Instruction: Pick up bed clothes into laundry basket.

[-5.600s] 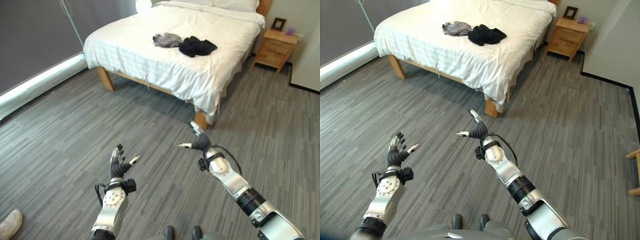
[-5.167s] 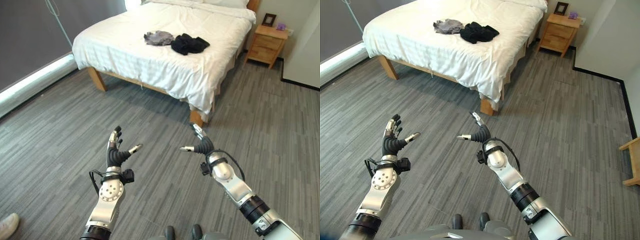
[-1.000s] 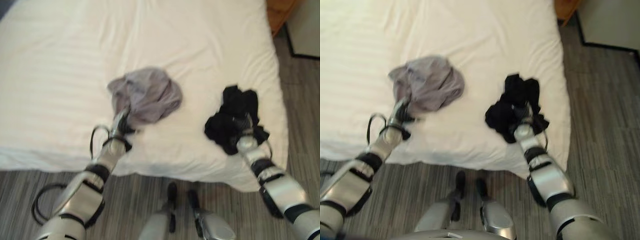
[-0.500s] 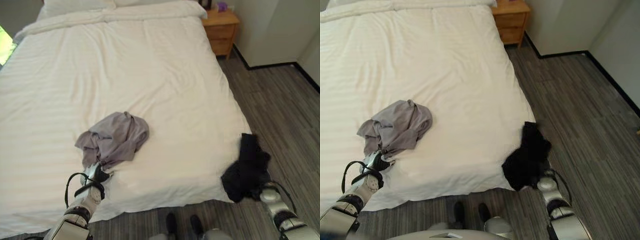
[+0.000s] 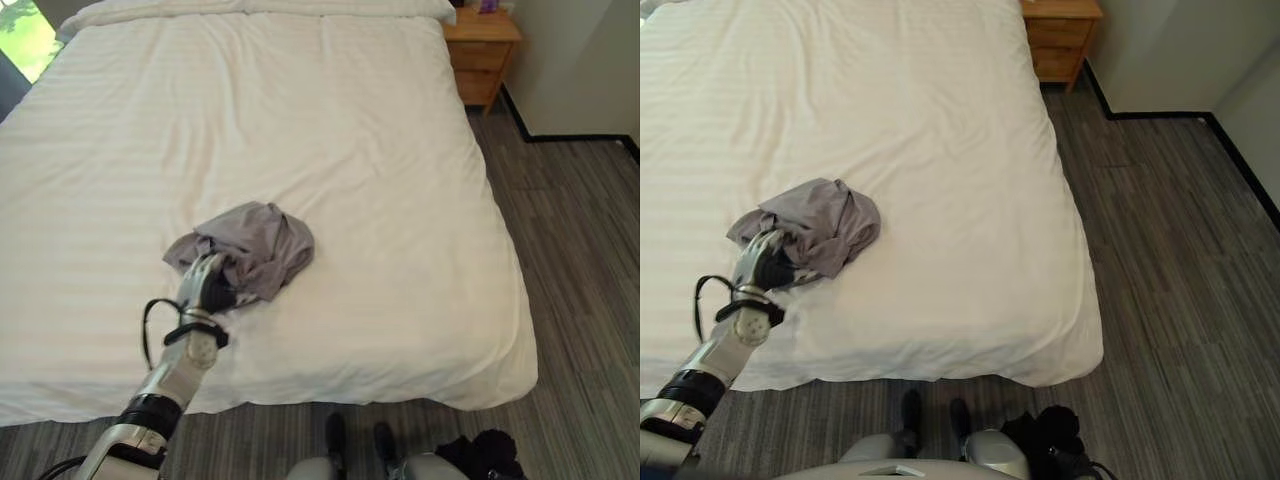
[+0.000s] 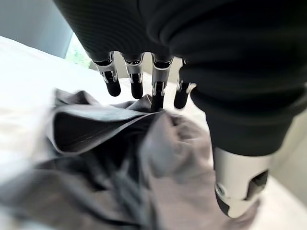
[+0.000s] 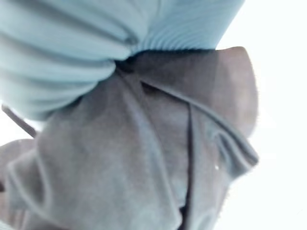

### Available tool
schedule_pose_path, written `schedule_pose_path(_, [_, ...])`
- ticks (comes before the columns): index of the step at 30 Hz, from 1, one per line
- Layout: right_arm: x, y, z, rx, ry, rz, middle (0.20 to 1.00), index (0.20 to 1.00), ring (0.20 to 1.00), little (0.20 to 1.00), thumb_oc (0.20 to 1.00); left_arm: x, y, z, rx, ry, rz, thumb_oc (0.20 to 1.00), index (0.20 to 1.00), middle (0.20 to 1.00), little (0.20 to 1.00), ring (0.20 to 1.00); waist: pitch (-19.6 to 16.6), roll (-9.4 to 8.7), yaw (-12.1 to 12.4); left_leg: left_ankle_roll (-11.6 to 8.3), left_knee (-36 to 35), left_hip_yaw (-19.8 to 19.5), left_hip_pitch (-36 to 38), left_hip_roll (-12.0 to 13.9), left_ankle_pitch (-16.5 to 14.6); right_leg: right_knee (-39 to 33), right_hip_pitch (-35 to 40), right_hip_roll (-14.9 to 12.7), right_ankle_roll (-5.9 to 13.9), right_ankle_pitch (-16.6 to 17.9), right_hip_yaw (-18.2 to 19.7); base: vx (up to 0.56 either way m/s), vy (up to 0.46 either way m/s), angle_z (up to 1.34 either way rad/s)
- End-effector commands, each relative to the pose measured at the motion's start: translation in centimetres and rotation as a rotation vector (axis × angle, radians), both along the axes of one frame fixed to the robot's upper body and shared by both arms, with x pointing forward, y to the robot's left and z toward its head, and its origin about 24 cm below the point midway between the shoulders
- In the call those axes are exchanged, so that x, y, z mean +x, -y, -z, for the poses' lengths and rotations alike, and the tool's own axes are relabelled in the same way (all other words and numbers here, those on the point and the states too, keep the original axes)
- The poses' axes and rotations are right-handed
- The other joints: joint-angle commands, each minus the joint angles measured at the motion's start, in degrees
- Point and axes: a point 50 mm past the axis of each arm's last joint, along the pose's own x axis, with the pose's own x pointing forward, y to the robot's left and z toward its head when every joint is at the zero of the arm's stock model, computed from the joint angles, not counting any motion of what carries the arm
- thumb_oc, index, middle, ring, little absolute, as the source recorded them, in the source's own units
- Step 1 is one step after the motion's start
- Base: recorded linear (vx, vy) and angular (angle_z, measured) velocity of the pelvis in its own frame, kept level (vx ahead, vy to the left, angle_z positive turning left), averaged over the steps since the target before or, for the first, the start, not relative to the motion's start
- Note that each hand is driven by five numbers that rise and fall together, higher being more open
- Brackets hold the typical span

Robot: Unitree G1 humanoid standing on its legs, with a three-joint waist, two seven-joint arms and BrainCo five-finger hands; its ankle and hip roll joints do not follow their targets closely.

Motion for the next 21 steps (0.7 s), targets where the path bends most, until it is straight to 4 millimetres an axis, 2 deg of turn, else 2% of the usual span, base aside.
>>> schedule_pose_path(1, [-3.0, 0.2, 0.3, -0.02, -0.133, -0.05, 0.2, 0.2, 0.2, 0.2, 0.2, 1.2, -0.2, -4.2, -0.098, 0.18, 0.053, 1.0, 1.0, 1.0, 1.0, 1.0, -4.6, -2.45, -1.4, -1.19, 0.5, 0.3, -2.1, 3.3, -5.1, 0.7, -3.3, -5.0, 6.9, 0.5, 2.6, 0.04, 0.004, 0.02])
schedule_pose_path(2, [-3.2, 0.2, 0.3, -0.017, -0.145, -0.05, 0.2, 0.2, 0.2, 0.2, 0.2, 1.2, -0.1, -5.9, -0.11, 0.26, 0.056, 1.0, 1.0, 1.0, 1.0, 1.0, -4.5, -2.51, -1.2, -1.12, 0.5, 0.0, -2.0, 3.2, -5.3, 0.7, -3.1, -5.0, 6.78, 0.4, 2.6, 0.04, 0.008, 0.01])
schedule_pose_path(4, [-3.1, 0.1, 0.4, -0.016, -0.143, -0.058, 0.2, 0.2, 0.2, 0.2, 0.2, 1.1, -0.6, -6.5, -0.08, 0.285, 0.038, 1.0, 1.0, 1.0, 1.0, 1.0, -4.3, -2.53, -1.0, -1.13, 0.5, 0.0, -1.8, 3.2, -5.4, 0.7, -2.9, -5.0, 6.71, 0.4, 2.7, 0.02, 0.005, -0.01])
schedule_pose_path(10, [-2.1, 1.0, 0.0, -0.068, -0.126, -0.094, 0.2, 0.2, 0.2, 0.2, 0.2, 0.9, -2.5, -4.2, 0.079, 0.178, -0.054, 1.0, 1.0, 1.0, 1.0, 1.0, -3.1, -2.36, -1.0, -1.13, 0.5, 0.1, -1.4, 3.2, -5.6, 0.7, -2.9, -4.9, 6.7, 0.5, 2.9, 0.0, 0.006, 0.01])
schedule_pose_path(11, [-2.0, 1.0, 0.0, -0.074, -0.126, -0.094, 0.2, 0.2, 0.2, 0.2, 0.2, 0.3, -3.9, -3.0, 0.122, 0.117, -0.11, 1.0, 1.0, 1.0, 1.0, 1.0, -2.8, -2.3, -0.9, -1.17, 0.5, 0.1, -1.7, 3.2, -5.5, 0.7, -3.2, -4.9, 6.77, 0.6, 2.8, 0.0, 0.0, 0.0])
schedule_pose_path(12, [-2.0, 1.0, 0.0, -0.074, -0.125, -0.094, 0.2, 0.2, 0.2, 0.2, 0.2, 0.3, -4.0, -3.0, 0.122, 0.118, -0.111, 1.0, 1.0, 1.0, 1.0, 1.0, -2.8, -2.32, -1.0, -1.17, 0.5, 0.1, -1.7, 3.2, -5.5, 0.7, -3.2, -4.9, 6.77, 0.6, 2.8, 0.02, 0.038, -0.02])
schedule_pose_path(13, [-1.8, 2.1, -0.3, -0.071, -0.125, -0.103, 0.2, 0.2, 0.2, 0.2, 0.2, 0.7, -12.5, -7.7, 0.249, 0.084, -0.33, 1.0, 1.0, 1.0, 1.0, 1.0, -3.5, -1.65, -2.5, -1.58, 0.5, 1.0, -1.6, 3.8, -5.1, 0.7, -3.4, -4.7, 6.92, 0.5, 3.2, 0.04, 0.042, -0.03])
schedule_pose_path(14, [-2.2, 1.7, -0.2, -0.07, -0.11, -0.115, 0.2, 0.2, 0.2, 0.2, 0.2, 0.9, -9.9, -5.1, 0.228, 0.057, -0.272, 1.0, 1.0, 1.0, 1.0, 1.0, -3.7, -2.04, -3.1, -1.71, 0.5, 1.2, -1.8, 3.8, -5.1, 0.7, -3.6, -4.8, 7.06, 0.7, 3.2, 0.0, 0.043, -0.03])
schedule_pose_path(15, [-2.0, 1.1, -0.1, -0.084, -0.102, -0.123, 0.2, 0.2, 0.2, 0.2, 0.2, 0.2, -7.2, -1.8, 0.273, -0.011, -0.206, 1.0, 1.0, 1.0, 1.0, 1.0, -3.1, -2.34, -2.5, -1.53, 0.5, 0.9, -2.3, 3.5, -5.2, 0.7, -4.3, -4.8, 7.04, 0.9, 2.8, -0.03, 0.012, -0.1])
schedule_pose_path(17, [-1.6, 1.0, 0.0, -0.085, -0.1, -0.131, 0.2, 0.2, 0.2, 0.2, 0.2, -0.1, -7.2, -1.4, 0.32, -0.03, -0.21, 1.0, 1.0, 1.0, 1.0, 1.0, -2.6, -2.51, -2.5, -1.48, 0.5, 0.7, -3.0, 3.5, -5.0, 0.7, -4.9, -4.7, 6.98, 1.0, 2.8, -0.08, 0.0, -0.08])
schedule_pose_path(19, [-0.2, 1.2, -0.3, -0.098, -0.067, -0.151, 0.2, 0.2, 0.2, 0.2, 0.2, 0.1, -7.7, -1.9, 0.39, -0.024, -0.232, 1.0, 1.0, 1.0, 1.0, 1.0, -0.8, -3.04, -2.5, -1.47, 0.5, 0.5, -5.2, 3.6, -4.3, 0.7, -7.1, -4.3, 6.92, 1.6, 3.0, -0.18, -0.014, 0.04])
schedule_pose_path(20, [0.6, 1.2, -0.4, -0.107, -0.043, -0.163, 0.2, 0.2, 0.2, 0.2, 0.2, 0.5, -8.3, -2.8, 0.44, -0.011, -0.259, 1.0, 1.0, 1.0, 1.0, 1.0, 0.0, -3.45, -2.7, -1.51, 0.5, 0.7, -6.6, 3.9, -3.8, 0.7, -8.5, -4.2, 6.93, 1.9, 3.0, -0.27, -0.044, 0.0])
schedule_pose_path(21, [1.7, 1.0, -0.6, -0.112, -0.002, -0.205, 0.2, 0.2, 0.2, 0.2, 0.2, 1.2, -9.5, -4.6, 0.538, 0.011, -0.31, 1.0, 1.0, 1.0, 1.0, 1.0, 1.1, -4.3, -3.0, -1.52, 0.5, 0.9, -8.9, 4.0, -3.0, 0.7, -10.9, -3.7, 7.03, 2.7, 3.0, -0.25, -0.062, -0.03])
